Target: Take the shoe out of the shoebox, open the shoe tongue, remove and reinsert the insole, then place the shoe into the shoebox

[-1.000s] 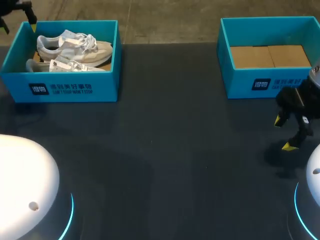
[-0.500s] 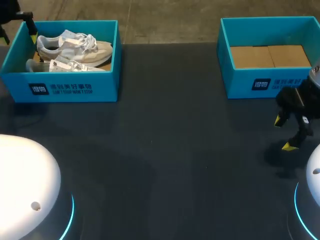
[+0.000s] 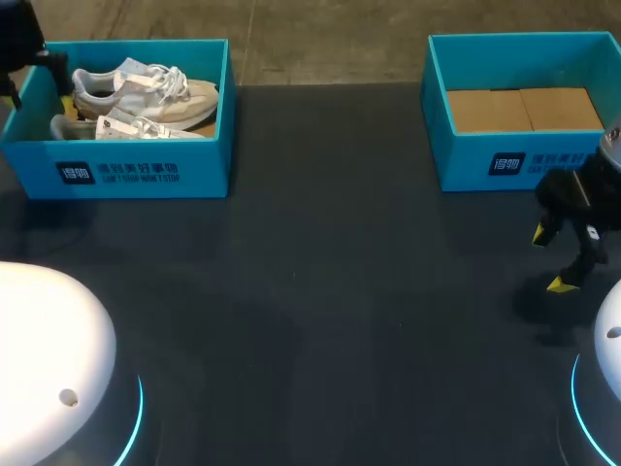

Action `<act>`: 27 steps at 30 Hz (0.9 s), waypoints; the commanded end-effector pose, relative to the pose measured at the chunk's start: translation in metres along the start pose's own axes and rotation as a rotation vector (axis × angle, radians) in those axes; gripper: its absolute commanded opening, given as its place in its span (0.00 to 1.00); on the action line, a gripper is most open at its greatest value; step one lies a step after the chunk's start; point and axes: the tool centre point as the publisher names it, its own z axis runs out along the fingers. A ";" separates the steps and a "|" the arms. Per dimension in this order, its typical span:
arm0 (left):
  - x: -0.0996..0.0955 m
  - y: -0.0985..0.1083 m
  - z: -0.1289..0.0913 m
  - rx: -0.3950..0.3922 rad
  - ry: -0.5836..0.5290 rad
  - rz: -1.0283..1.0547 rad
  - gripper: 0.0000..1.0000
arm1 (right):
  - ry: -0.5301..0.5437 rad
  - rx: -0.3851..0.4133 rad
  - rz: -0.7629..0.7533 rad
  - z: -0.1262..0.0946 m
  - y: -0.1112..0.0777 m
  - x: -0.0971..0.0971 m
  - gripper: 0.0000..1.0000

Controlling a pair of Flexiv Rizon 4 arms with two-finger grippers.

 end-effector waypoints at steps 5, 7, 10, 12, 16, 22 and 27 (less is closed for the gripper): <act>0.003 -0.002 0.021 -0.007 0.010 0.019 0.99 | -0.001 0.003 0.001 0.000 0.000 0.001 1.00; 0.003 0.001 0.026 -0.004 0.016 0.018 0.99 | -0.001 0.003 0.001 0.000 0.000 0.001 1.00; 0.003 0.006 0.034 0.001 0.028 0.002 0.96 | -0.001 0.003 0.001 0.000 0.000 0.001 1.00; 0.003 0.008 0.038 0.004 0.030 -0.004 0.94 | -0.001 0.003 0.001 0.000 0.000 0.001 1.00; 0.004 0.011 0.047 0.010 0.033 -0.012 0.89 | -0.001 0.003 0.001 0.000 0.000 0.001 1.00; 0.006 0.014 0.057 0.015 0.042 -0.012 0.86 | -0.001 0.003 0.001 0.000 0.000 0.001 1.00; 0.005 0.013 0.065 0.014 0.050 -0.011 0.85 | -0.001 0.003 0.001 0.000 0.000 0.001 1.00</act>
